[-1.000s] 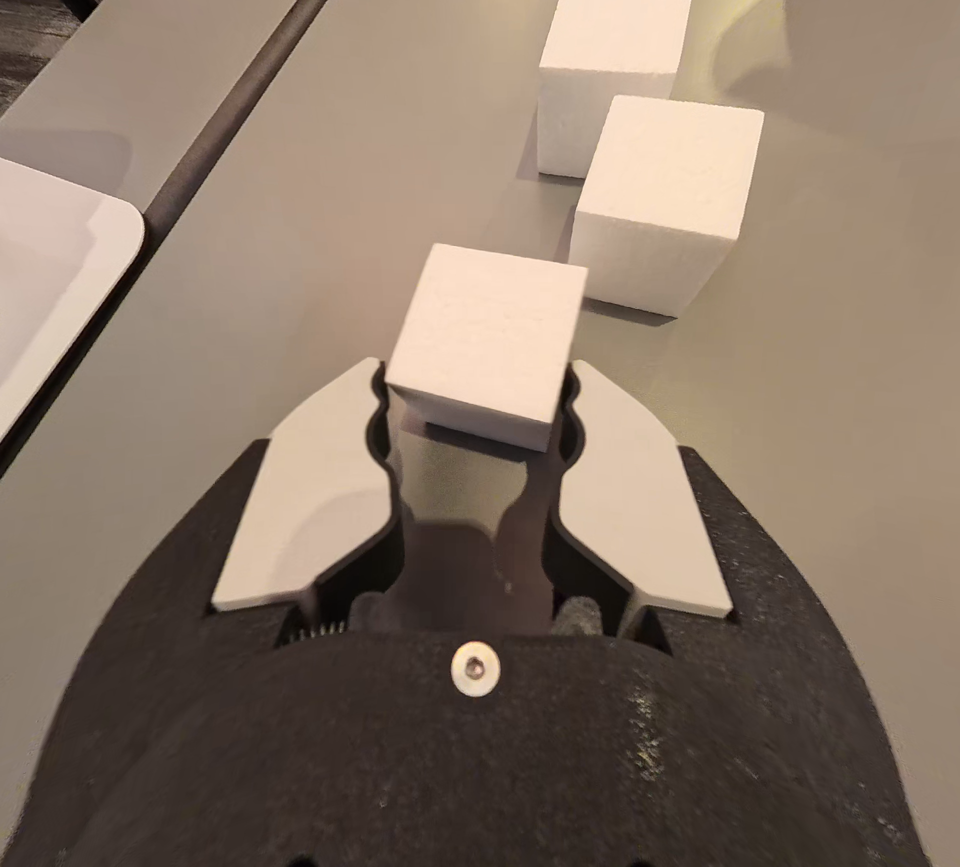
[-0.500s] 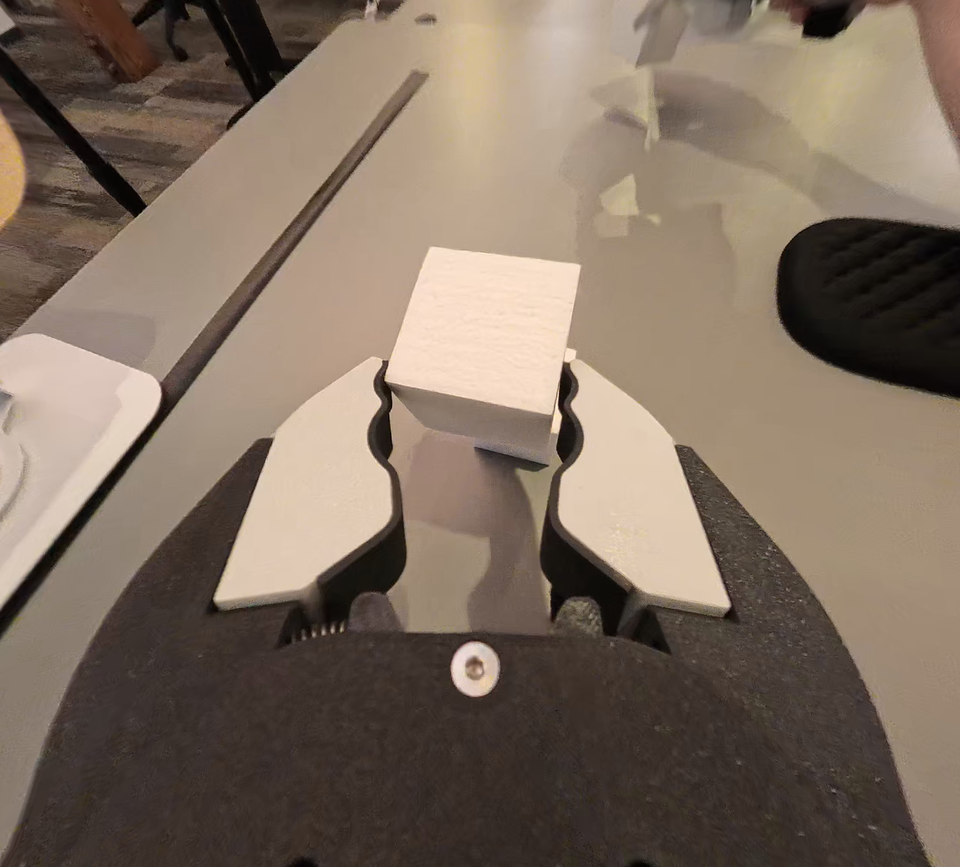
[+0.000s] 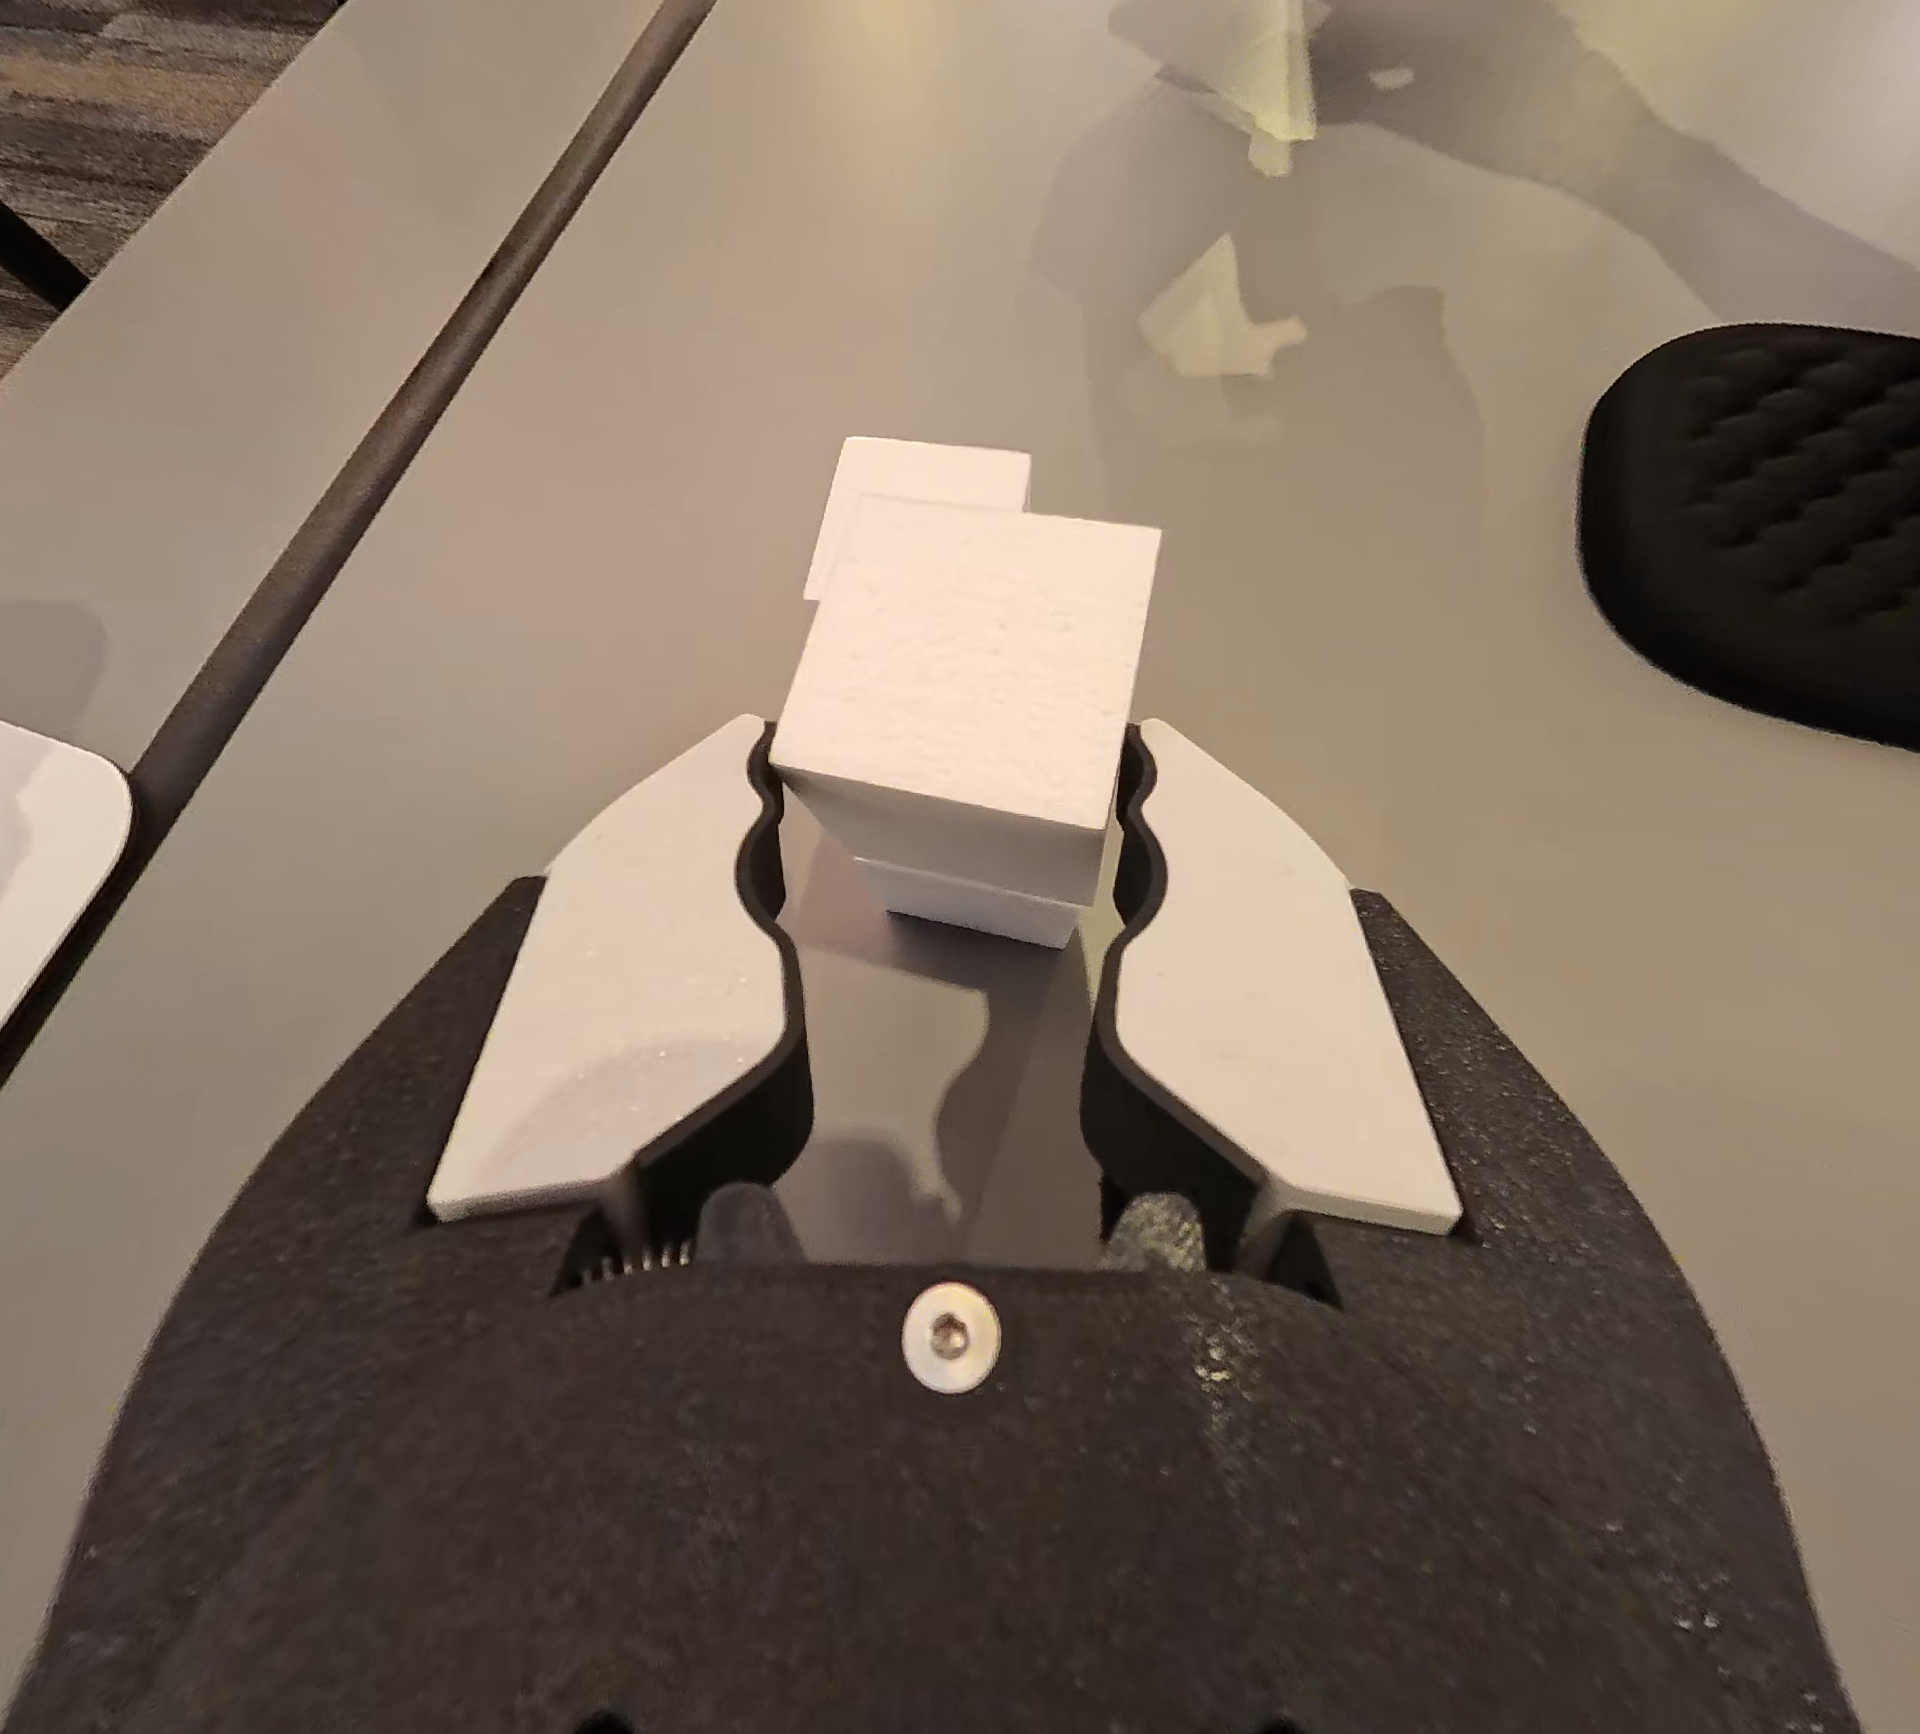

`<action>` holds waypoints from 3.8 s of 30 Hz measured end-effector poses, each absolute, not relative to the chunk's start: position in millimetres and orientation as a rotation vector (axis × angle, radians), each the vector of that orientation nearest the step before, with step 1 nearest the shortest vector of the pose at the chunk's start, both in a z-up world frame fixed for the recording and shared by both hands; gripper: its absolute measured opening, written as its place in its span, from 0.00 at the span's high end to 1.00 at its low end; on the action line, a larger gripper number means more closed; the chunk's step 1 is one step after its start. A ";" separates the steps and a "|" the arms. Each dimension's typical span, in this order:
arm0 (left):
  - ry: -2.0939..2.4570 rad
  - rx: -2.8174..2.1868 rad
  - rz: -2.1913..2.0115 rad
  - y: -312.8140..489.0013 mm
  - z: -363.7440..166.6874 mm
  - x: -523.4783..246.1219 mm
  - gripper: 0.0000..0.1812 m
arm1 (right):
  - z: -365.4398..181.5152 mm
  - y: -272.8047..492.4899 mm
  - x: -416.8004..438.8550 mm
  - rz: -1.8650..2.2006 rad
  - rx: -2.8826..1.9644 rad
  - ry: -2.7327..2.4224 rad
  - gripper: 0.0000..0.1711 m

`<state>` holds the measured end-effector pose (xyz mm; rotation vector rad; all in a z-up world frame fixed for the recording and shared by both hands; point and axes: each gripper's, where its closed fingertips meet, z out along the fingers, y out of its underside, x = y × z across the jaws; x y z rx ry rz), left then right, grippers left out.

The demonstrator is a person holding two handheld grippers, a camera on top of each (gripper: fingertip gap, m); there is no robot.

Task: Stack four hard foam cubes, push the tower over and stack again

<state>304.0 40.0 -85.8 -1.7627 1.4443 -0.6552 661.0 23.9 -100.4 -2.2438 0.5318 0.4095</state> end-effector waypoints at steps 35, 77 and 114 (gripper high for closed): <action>1.268 -1.731 -0.759 50.4 -11.2 209.5 0.54 | 7.0 12.5 311.9 1.018 -1.650 -1.703 0.62; 1.271 -1.789 -0.772 54.6 -29.7 210.3 0.51 | -33.9 31.4 306.0 0.917 -1.702 -2.107 0.54; 1.301 -1.695 -0.823 34.2 -1.9 207.0 0.53 | -12.8 88.5 414.5 0.993 -1.803 -0.920 0.66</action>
